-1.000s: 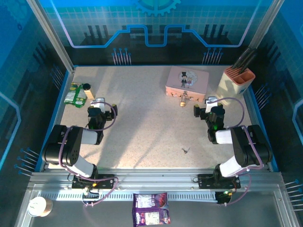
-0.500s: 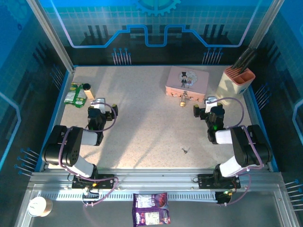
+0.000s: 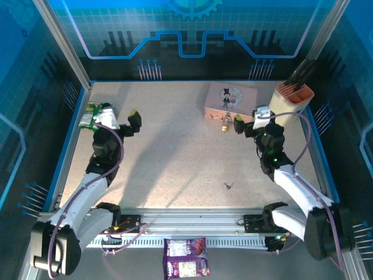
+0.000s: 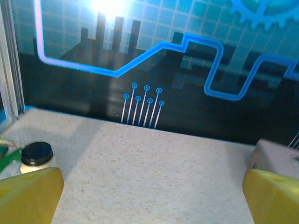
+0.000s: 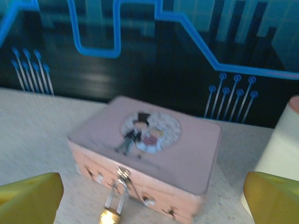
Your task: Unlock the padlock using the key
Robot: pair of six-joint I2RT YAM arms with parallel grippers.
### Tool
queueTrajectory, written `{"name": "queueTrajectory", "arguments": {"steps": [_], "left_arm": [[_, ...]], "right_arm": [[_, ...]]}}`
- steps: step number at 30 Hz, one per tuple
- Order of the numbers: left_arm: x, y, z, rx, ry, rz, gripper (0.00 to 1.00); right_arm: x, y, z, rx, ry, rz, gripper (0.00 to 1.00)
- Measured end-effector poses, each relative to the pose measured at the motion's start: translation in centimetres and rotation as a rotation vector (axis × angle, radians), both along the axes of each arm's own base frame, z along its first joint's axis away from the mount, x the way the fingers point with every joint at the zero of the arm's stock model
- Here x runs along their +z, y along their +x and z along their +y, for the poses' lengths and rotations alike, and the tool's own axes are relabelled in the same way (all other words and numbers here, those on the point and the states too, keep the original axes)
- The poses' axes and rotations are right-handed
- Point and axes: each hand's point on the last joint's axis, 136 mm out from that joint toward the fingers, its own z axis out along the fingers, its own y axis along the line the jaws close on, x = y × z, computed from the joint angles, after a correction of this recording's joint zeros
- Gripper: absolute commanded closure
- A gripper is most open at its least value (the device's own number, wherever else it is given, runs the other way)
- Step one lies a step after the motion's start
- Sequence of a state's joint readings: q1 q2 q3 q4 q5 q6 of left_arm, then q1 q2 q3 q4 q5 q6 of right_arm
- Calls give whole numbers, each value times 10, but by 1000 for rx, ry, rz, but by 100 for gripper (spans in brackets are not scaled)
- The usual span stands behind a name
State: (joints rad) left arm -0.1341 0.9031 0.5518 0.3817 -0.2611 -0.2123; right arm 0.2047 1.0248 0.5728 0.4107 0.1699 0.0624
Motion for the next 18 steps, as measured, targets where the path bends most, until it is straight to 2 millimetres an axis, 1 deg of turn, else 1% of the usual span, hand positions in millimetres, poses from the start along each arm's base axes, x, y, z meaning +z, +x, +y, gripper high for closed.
{"name": "queueTrajectory", "arguments": {"steps": [2,4,5,7,10,12,15,17,18], "left_arm": [[16,-5,5,35,-101,39,1],[24,-13,10,65,-167,74,1],[26,-19,12,77,-196,92,1],[22,-33,15,92,-241,124,1],[10,-51,11,61,-284,166,1],[3,-56,1,6,-296,204,1],[-17,-53,-24,-110,-316,315,1],[-37,-52,-51,-198,-316,416,1],[-47,-54,-65,-240,-307,462,1]], "right_arm": [[28,-7,-1,-11,97,19,0],[44,-15,-5,-32,192,59,0],[49,-20,-8,-45,241,89,1],[50,-30,-20,-75,322,144,0],[34,-51,-40,-118,421,240,0],[21,-65,-41,-123,454,310,0],[-2,-85,-24,-94,457,453,1],[-17,-100,-3,-58,423,562,2],[-23,-107,8,-34,405,606,3]]}}
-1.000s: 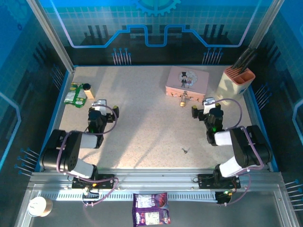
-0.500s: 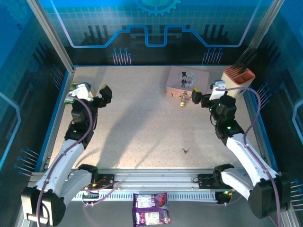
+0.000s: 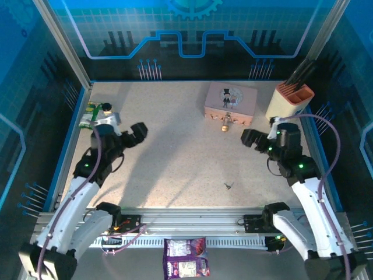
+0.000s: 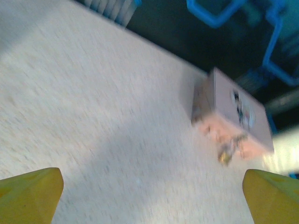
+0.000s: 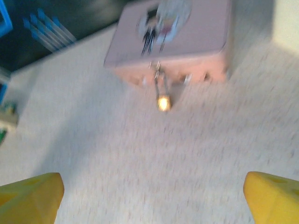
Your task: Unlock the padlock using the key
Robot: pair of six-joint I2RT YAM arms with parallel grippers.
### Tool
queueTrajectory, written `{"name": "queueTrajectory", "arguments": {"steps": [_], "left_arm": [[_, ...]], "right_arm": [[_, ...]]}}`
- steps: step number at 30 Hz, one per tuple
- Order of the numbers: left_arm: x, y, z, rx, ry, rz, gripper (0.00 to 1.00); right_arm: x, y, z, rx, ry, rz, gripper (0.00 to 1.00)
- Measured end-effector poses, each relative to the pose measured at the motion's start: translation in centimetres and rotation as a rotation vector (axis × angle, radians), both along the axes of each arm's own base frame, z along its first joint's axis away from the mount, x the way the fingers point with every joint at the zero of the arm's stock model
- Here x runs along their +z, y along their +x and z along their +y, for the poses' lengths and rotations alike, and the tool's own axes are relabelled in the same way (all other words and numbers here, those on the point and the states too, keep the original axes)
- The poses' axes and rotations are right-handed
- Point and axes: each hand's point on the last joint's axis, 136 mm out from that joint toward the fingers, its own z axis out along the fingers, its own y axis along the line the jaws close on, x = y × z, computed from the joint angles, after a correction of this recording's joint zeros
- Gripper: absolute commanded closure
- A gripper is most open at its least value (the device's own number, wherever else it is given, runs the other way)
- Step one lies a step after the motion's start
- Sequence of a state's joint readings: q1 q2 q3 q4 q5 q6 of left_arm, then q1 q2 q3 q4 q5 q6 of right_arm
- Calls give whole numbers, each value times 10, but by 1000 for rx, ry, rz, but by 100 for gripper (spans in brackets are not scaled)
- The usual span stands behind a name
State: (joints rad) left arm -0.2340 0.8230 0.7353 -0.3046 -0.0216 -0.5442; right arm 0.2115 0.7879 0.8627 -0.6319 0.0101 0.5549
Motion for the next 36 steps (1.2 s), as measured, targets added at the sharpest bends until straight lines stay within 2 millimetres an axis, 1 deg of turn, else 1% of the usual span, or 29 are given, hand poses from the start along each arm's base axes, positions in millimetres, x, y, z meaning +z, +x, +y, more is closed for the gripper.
{"name": "queueTrajectory", "arguments": {"steps": [2,4,7,10,15,19,22,25,30,36], "left_arm": [[-18,-11,-33,-116,14,70,1],[-28,-23,-56,-199,23,111,1],[-36,-36,-78,-268,22,143,1],[-51,-46,-93,-310,24,183,1],[-84,-58,-101,-314,40,273,1],[-108,-69,-106,-310,38,332,1],[-123,-76,-111,-317,33,369,1],[-131,-81,-116,-319,33,394,1],[-136,-82,-125,-317,15,404,1],[-144,-86,-127,-305,8,416,1]], "right_arm": [[-13,-17,22,70,-19,69,6],[-27,-34,37,114,-39,137,8],[-50,-57,54,155,-67,223,13],[-78,-77,63,168,-103,310,17],[-124,-100,70,167,-164,440,23],[-152,-112,65,135,-191,515,27],[-163,-116,62,110,-184,534,29],[-173,-117,62,92,-174,546,31],[-190,-120,61,69,-170,579,35],[-204,-121,63,52,-151,599,40]]}}
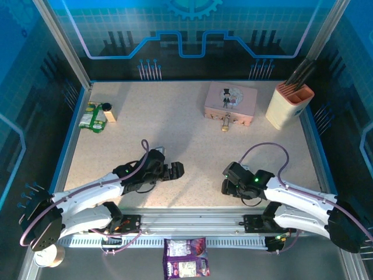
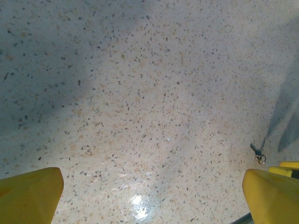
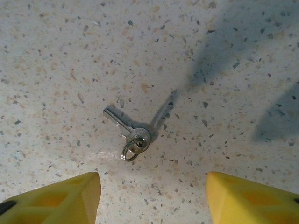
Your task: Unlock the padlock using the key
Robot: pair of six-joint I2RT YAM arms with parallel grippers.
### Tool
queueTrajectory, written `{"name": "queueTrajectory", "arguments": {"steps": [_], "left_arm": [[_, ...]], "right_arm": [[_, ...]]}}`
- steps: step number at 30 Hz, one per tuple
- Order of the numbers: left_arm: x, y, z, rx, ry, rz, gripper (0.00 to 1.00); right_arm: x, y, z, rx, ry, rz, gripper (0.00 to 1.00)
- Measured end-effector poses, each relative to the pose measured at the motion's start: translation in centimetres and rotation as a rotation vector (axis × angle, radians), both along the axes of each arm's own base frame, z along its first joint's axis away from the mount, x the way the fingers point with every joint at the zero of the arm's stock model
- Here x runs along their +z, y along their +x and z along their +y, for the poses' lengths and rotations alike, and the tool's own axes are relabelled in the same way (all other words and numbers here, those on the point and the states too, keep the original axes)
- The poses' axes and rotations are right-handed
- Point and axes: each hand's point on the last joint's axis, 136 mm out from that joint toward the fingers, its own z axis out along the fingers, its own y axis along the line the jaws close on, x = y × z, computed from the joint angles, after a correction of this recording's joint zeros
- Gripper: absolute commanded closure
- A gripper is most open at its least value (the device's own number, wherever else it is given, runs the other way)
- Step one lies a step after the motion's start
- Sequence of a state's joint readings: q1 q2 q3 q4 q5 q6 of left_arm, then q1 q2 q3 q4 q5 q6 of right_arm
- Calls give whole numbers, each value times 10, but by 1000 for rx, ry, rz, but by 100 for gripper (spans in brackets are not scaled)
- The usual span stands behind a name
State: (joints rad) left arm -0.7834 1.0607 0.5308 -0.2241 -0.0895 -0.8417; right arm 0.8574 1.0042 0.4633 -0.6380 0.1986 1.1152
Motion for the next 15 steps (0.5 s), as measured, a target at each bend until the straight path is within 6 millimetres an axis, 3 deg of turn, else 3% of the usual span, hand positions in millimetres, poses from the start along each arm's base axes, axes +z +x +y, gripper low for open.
{"name": "queueTrajectory", "arguments": {"steps": [15], "left_arm": [[-1,4,1,35,-12,-12,1]], "right_arm": [[-9,6,8,-16,9,6,53]]}}
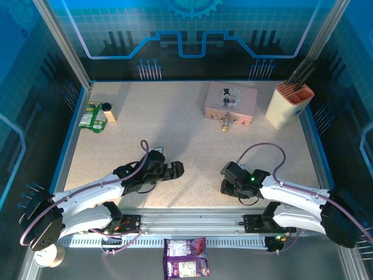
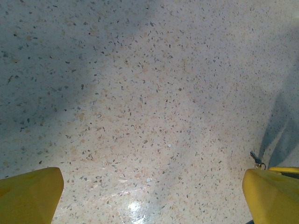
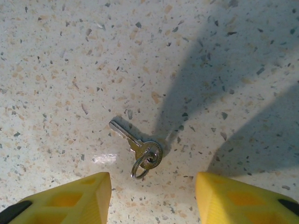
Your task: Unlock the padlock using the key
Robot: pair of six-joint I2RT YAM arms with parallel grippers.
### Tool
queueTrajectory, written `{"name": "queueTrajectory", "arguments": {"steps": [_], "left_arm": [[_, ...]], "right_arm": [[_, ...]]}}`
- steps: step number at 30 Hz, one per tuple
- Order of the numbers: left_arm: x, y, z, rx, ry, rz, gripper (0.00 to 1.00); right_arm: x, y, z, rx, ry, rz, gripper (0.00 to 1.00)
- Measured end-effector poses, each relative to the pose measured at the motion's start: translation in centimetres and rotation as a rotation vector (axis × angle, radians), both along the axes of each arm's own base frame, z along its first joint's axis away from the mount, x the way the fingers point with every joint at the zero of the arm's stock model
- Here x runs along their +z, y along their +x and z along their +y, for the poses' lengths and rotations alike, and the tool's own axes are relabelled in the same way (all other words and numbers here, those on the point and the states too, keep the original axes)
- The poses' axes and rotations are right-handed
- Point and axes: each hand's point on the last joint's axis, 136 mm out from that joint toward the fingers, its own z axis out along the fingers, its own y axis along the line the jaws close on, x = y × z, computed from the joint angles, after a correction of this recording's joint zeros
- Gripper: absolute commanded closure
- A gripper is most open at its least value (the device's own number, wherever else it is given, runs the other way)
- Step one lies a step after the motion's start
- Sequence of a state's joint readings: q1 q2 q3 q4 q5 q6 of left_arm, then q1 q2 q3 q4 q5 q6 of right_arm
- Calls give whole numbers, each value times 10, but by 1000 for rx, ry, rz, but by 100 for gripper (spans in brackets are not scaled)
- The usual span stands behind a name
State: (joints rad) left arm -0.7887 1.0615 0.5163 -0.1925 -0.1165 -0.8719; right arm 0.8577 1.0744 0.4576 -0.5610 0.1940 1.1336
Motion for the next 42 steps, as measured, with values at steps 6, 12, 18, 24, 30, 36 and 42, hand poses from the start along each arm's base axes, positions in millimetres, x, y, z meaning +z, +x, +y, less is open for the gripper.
{"name": "queueTrajectory", "arguments": {"steps": [6,12,18,24,30,36,42], "left_arm": [[-7,-3,3,13,2,17,1],[-7,-3,3,16,2,17,1],[-7,-3,3,17,2,17,1],[-7,-2,4,19,4,15,1],[-8,-2,4,21,6,14,1],[-8,-2,4,20,6,14,1],[-8,-2,4,20,6,13,1]], "right_arm": [[-4,1,-1,-2,-18,8,61],[-7,1,-4,4,-64,26,69],[-8,2,-6,17,-101,39,73],[-8,2,-5,37,-127,55,73],[-7,3,-5,52,-138,60,73],[-7,3,-5,55,-140,61,73],[-5,4,-4,67,-141,54,71]]}}
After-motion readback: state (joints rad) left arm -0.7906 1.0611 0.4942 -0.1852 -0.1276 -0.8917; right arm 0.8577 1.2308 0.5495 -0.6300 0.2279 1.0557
